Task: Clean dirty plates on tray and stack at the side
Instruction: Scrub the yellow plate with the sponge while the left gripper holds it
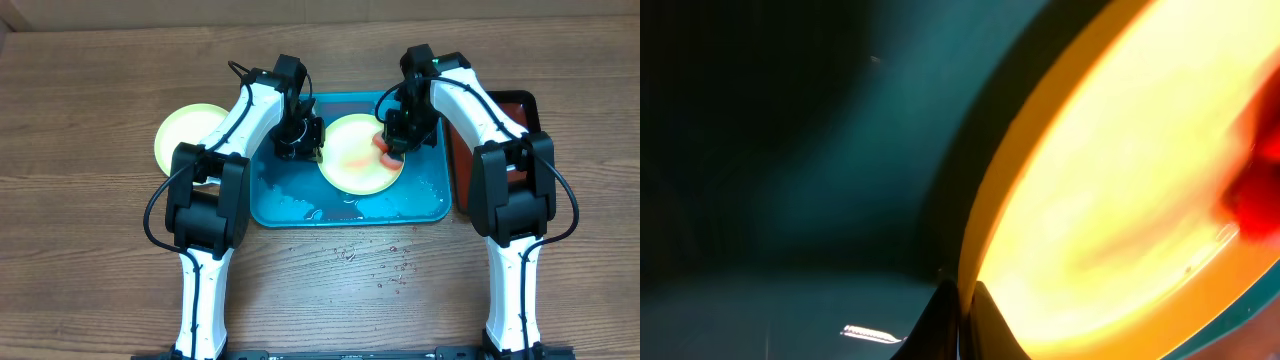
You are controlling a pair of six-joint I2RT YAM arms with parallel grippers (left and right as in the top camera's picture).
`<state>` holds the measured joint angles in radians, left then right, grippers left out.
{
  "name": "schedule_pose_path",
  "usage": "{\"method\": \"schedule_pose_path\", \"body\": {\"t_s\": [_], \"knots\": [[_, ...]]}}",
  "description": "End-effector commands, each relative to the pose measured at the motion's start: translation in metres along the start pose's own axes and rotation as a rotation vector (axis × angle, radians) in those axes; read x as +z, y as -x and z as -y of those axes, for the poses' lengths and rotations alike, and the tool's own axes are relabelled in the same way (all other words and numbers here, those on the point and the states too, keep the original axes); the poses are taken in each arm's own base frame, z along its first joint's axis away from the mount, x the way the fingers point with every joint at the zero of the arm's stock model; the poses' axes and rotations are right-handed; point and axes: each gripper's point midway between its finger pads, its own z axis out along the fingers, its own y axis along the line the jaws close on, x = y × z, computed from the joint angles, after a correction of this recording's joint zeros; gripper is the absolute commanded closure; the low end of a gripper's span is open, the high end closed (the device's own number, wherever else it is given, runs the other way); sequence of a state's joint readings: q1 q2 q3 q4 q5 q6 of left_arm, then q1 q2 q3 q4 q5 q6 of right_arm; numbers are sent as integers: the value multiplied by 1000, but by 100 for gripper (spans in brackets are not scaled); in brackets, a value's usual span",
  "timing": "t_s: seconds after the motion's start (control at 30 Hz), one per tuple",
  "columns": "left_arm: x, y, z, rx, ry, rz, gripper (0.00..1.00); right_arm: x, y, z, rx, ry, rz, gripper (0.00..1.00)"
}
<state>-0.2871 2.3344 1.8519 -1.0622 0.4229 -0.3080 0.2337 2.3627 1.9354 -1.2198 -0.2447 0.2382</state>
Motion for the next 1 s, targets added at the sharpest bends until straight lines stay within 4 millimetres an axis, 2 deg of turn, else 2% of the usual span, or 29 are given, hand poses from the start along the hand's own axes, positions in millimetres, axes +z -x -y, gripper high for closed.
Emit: {"method": "schedule_pose_path", "body": {"t_s": [0.0,0.2,0.23,0.37,0.57,0.67,0.77,0.87,0.97], "knots": [[1,-1,-12,17,28,-10,96,5,20,-3,-32,-26,75,96],[1,-1,-12,17,27,-10,96,23,20,-51,-73,36,127,96],[1,-1,-12,17,27,-10,96,30,16,-67,-92,48,136,96],[1,-1,-12,17,26,-10,96,39,3,-101,-143,96,129,96],[1,-1,-10,17,18,-12,96,44,-24,-138,-201,199,57,96],[1,-1,-10,17,15,-12,96,44,-35,-144,-203,229,14,96],[1,-1,-10,17,15,-12,96,44,-39,-139,-199,218,-10,96],[1,-1,-10,17,15,-12,96,42,-35,-122,-189,180,-14,96],[1,-1,-10,17,15,-13,96,39,-27,-91,-138,92,-8,96]]}}
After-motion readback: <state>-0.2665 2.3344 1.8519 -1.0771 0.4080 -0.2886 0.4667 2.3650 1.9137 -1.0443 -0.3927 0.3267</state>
